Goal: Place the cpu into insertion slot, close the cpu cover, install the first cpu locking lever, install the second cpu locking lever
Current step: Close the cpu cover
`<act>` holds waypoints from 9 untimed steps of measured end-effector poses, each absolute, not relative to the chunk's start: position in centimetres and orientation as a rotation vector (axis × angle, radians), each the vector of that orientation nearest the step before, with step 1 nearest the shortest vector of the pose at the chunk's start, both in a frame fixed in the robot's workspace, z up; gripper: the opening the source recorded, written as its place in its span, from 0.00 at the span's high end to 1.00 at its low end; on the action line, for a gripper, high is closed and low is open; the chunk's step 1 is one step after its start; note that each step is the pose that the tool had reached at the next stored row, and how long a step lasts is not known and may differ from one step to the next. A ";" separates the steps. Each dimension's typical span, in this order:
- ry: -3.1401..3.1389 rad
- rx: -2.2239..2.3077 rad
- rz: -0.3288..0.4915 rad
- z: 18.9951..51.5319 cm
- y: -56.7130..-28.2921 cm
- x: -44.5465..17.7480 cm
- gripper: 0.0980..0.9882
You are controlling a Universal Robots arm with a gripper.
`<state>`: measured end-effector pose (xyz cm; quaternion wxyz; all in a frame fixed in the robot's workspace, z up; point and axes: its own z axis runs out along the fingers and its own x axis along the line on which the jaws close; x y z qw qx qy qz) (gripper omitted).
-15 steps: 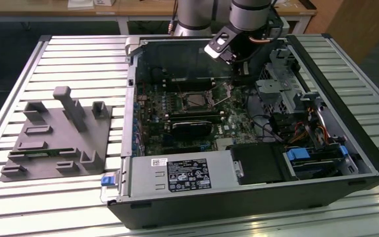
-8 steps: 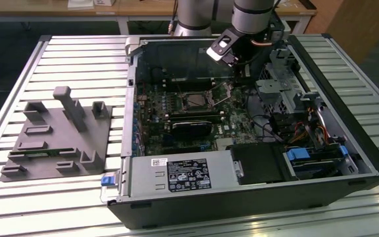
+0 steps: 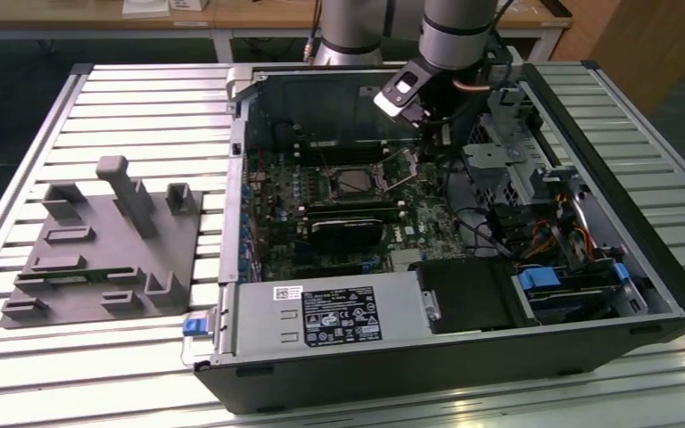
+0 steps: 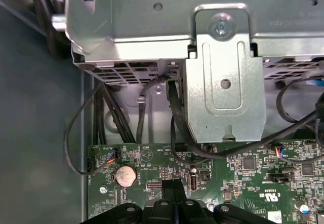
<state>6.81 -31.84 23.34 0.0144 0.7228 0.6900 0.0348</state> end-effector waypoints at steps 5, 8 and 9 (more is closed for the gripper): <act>2.154 2.257 0.094 22.7 -31.8 6.8 0.99; 2.155 2.258 0.092 22.6 -31.8 6.8 0.99; 2.155 2.258 0.092 22.6 -31.8 6.8 0.99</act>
